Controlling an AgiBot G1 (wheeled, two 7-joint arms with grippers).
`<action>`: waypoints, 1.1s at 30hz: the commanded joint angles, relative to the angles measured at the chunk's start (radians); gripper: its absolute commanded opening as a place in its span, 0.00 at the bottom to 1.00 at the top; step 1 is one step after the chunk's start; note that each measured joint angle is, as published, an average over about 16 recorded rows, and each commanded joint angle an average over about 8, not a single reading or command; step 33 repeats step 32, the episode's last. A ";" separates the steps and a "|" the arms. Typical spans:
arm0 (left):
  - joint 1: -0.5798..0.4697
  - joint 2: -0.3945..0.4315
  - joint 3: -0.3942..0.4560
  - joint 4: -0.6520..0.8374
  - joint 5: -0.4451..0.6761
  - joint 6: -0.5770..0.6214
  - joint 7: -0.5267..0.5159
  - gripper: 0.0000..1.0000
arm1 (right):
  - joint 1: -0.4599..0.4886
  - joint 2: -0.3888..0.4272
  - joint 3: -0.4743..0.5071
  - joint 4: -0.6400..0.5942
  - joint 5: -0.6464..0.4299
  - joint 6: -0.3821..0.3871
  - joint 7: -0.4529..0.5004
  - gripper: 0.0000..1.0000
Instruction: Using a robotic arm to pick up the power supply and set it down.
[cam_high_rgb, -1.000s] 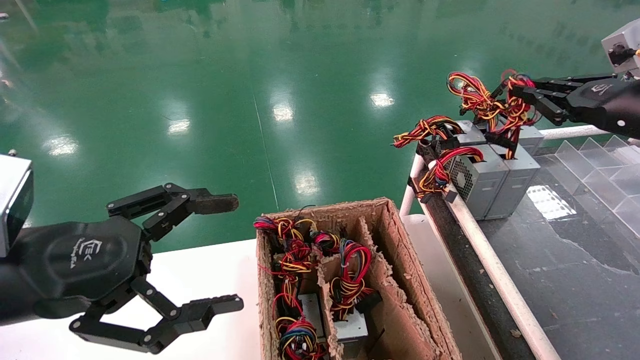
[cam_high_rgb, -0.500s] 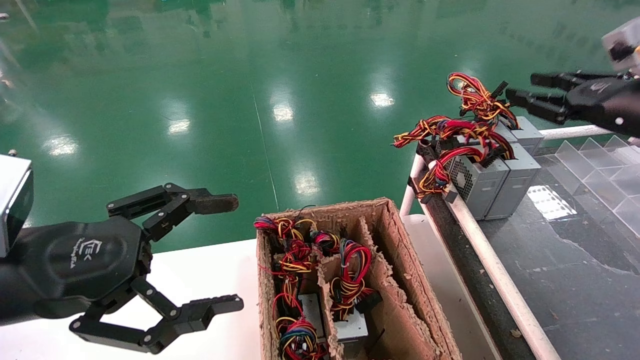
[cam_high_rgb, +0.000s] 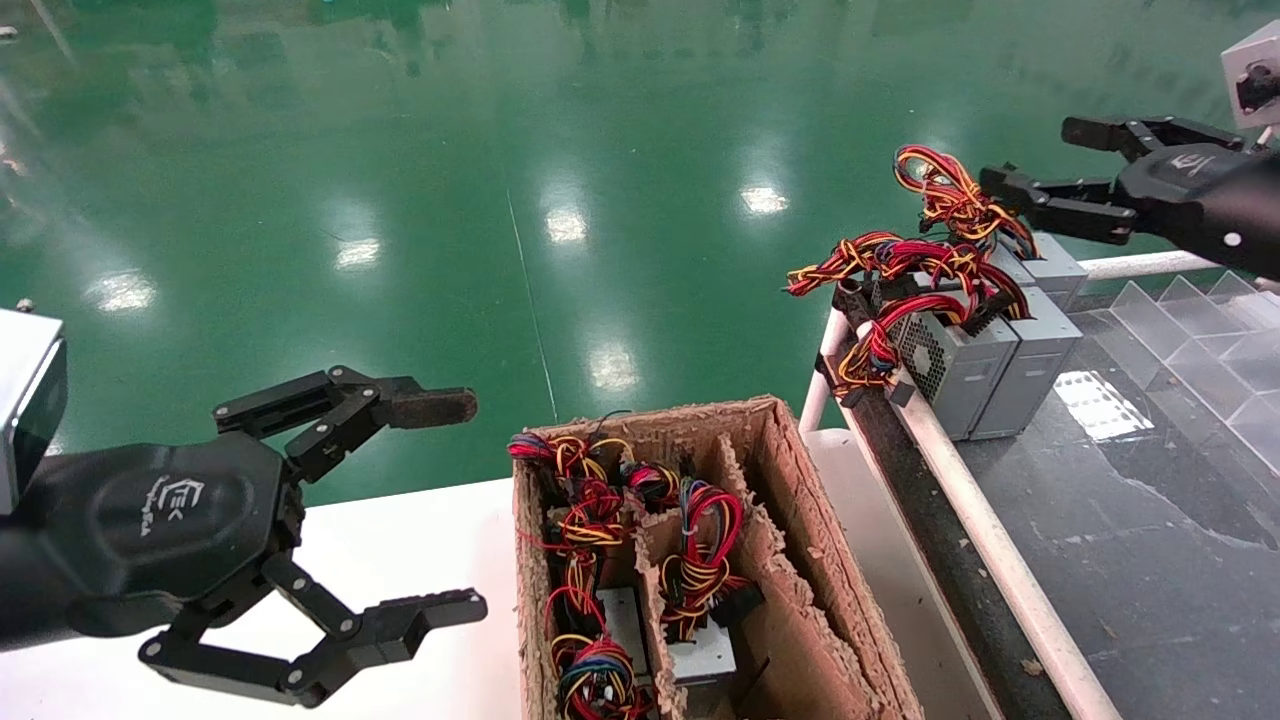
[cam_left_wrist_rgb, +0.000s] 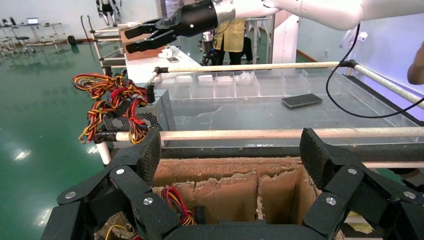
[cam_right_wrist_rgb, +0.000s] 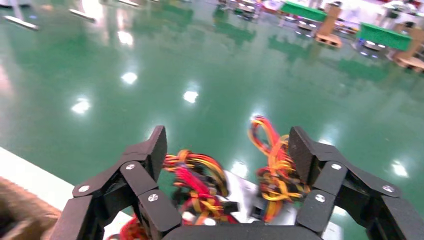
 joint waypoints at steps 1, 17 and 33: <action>0.000 0.000 0.000 0.000 0.000 0.000 0.000 1.00 | -0.020 0.006 0.003 0.029 0.019 -0.015 0.005 1.00; 0.000 0.000 0.000 0.000 0.000 0.000 0.000 1.00 | -0.183 0.058 0.030 0.264 0.172 -0.140 0.045 1.00; 0.000 0.000 0.000 0.000 0.000 0.000 0.000 1.00 | -0.319 0.101 0.053 0.462 0.300 -0.244 0.079 1.00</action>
